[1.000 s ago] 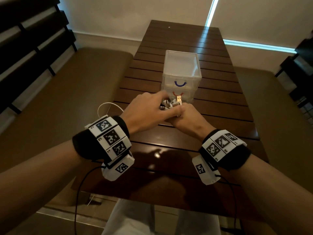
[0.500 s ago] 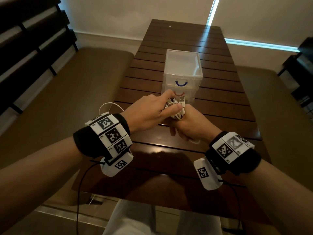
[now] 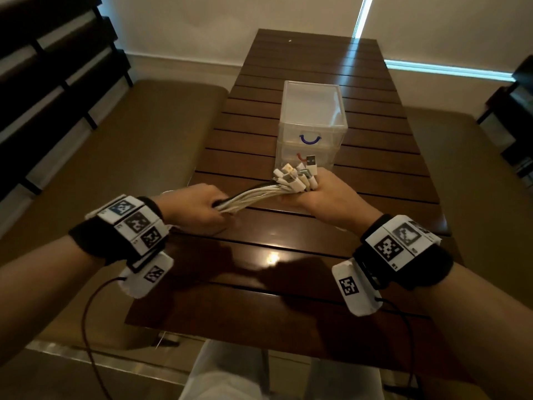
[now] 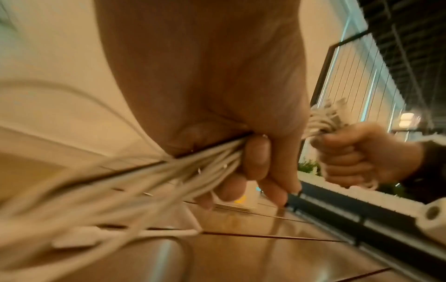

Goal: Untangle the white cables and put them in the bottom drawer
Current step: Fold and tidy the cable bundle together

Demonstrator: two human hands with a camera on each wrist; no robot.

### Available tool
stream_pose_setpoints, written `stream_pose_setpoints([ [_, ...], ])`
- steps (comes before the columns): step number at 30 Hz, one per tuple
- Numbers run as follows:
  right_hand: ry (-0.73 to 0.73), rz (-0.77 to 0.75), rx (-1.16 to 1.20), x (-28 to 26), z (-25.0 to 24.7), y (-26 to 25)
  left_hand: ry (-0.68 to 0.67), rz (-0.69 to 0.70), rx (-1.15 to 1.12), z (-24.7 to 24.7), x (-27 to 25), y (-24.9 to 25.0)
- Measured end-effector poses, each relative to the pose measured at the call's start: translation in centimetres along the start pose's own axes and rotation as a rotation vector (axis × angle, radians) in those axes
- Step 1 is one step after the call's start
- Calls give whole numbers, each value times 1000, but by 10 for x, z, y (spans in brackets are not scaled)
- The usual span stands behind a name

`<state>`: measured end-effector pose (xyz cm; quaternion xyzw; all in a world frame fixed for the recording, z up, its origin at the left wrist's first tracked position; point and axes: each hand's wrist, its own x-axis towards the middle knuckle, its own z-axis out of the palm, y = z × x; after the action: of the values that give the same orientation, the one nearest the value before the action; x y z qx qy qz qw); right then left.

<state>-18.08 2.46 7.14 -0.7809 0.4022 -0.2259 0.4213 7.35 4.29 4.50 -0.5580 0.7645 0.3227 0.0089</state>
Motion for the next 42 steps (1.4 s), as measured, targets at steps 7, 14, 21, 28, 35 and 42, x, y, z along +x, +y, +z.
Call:
stream_pose_setpoints([
  [7,-53,-19,-21,13,30,-4,-5,-352,172,-11,-33,-86],
  [14,-132,-15,-14,7,25,-1,158,-401,108,-28,-60,-94],
  [21,82,-170,149,9,-13,-19,86,-293,27,-53,-63,-86],
  [28,144,-60,119,8,-17,-4,-26,-281,-98,-56,-66,-91],
  [35,163,24,113,6,-25,11,594,-45,-27,-47,-49,-63],
  [42,383,64,140,4,-59,13,352,27,-235,-35,-32,-59],
])
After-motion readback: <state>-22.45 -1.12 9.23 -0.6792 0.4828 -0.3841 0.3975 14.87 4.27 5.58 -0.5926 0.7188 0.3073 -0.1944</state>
